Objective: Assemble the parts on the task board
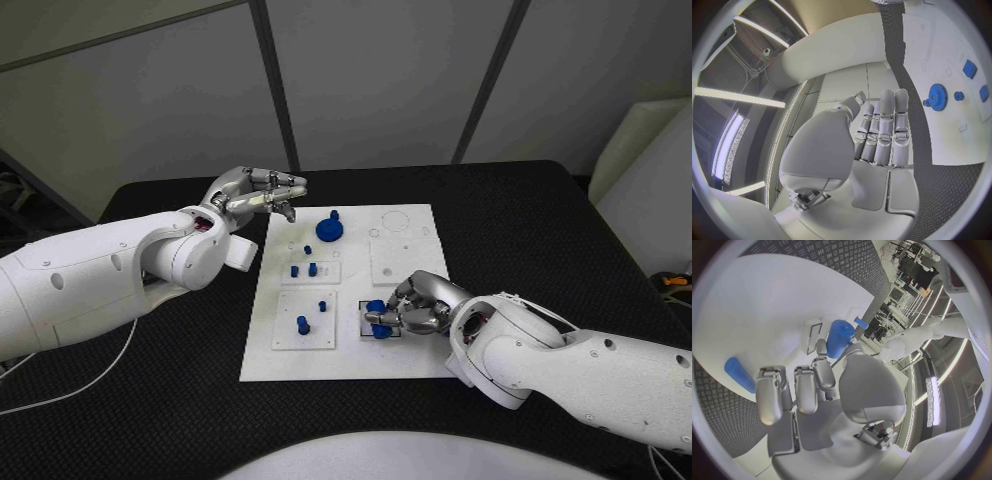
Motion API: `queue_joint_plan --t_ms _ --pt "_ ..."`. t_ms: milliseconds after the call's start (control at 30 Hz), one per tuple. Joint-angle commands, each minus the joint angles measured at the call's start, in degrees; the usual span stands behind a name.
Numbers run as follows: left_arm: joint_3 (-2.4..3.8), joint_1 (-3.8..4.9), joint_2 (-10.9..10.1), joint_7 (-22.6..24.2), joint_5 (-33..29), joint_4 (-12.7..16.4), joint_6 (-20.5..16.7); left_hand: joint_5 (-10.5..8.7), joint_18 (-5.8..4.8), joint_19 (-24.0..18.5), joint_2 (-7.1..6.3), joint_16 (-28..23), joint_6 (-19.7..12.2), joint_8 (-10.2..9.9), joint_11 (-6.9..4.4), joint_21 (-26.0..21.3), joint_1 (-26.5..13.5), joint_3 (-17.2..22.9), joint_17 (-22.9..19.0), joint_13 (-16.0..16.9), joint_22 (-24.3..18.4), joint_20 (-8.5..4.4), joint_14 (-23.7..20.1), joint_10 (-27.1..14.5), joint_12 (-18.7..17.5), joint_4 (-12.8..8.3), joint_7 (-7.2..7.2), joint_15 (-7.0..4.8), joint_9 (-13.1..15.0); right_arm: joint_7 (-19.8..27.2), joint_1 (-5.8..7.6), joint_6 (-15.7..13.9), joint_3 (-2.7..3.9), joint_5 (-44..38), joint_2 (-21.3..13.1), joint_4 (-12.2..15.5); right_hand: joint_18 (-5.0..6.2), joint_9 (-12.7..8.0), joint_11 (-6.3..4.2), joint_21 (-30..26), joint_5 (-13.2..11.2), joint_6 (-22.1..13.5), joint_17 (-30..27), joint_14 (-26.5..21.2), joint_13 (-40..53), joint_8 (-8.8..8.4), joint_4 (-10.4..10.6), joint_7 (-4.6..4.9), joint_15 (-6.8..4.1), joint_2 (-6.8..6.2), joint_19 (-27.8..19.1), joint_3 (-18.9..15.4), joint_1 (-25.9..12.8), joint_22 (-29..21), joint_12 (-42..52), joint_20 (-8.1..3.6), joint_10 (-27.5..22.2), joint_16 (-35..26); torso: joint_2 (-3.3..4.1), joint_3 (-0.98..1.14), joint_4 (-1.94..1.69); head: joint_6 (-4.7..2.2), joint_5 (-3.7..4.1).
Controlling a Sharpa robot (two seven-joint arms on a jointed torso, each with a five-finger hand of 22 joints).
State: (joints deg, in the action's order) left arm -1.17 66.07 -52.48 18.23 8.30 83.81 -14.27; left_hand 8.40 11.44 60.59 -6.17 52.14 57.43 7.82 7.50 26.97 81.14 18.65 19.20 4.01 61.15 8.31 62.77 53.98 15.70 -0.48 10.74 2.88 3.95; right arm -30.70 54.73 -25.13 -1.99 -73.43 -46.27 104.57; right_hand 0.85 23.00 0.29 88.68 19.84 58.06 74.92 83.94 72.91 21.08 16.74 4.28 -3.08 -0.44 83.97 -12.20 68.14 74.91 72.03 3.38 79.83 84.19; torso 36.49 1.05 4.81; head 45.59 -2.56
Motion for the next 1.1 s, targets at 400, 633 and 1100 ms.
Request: queue_joint_plan --t_ms 400,633,1100 --pt "0.05 0.09 -0.1 0.8 -0.2 0.2 0.4 -0.09 -1.02 0.2 0.33 -0.4 -0.1 0.2 0.04 -0.4 0.3 -0.3 -0.1 0.1 -0.1 0.08 -0.4 -0.4 0.1 0.0 -0.17 -0.03 0.0 -0.8 0.05 0.0 -0.02 -1.5 1.0 -1.0 -0.15 1.5 -0.11 -0.8 -12.6 -1.1 1.5 3.5 -1.0 0.64 0.2 0.12 -0.39 -3.11 4.1 -0.6 -6.8 13.4 -2.3 -0.29 -1.1 -0.6 0.01 -0.01 0.03 -0.07 -0.19" --pt "0.05 0.09 -0.2 0.8 -0.2 0.3 0.5 -0.09 -1.02 0.2 0.33 -0.4 -0.1 0.2 0.04 -0.4 0.3 -0.3 -0.1 0.1 -0.1 0.08 -0.4 -0.4 0.1 0.0 -0.17 -0.03 0.0 -0.4 0.05 -0.8 -0.02 -1.9 0.9 -0.7 -0.09 2.3 -0.09 -1.1 -13.6 -1.6 1.4 3.5 -3.5 1.42 0.3 0.12 -0.37 -5.42 4.0 1.7 -12.1 13.3 -5.6 -0.26 -2.7 -0.8 0.02 0.01 0.05 -0.07 -0.23" --pt "0.05 0.09 -0.5 0.8 -0.2 0.4 0.5 -0.09 -1.02 0.2 0.33 -0.4 -0.1 0.2 0.04 -0.4 0.3 -0.3 -0.1 0.1 -0.1 0.08 -0.4 -0.4 0.1 0.0 -0.17 -0.03 0.0 1.1 0.04 -1.0 -0.05 -4.8 -0.9 1.9 -0.2 3.4 -0.47 -0.7 -6.7 -1.6 1.7 3.6 -2.1 2.64 -2.4 -0.27 -0.65 -2.65 4.3 5.3 -2.8 13.6 -4.2 -0.6 -1.4 -0.7 0.0 0.02 0.08 -0.05 -0.25"
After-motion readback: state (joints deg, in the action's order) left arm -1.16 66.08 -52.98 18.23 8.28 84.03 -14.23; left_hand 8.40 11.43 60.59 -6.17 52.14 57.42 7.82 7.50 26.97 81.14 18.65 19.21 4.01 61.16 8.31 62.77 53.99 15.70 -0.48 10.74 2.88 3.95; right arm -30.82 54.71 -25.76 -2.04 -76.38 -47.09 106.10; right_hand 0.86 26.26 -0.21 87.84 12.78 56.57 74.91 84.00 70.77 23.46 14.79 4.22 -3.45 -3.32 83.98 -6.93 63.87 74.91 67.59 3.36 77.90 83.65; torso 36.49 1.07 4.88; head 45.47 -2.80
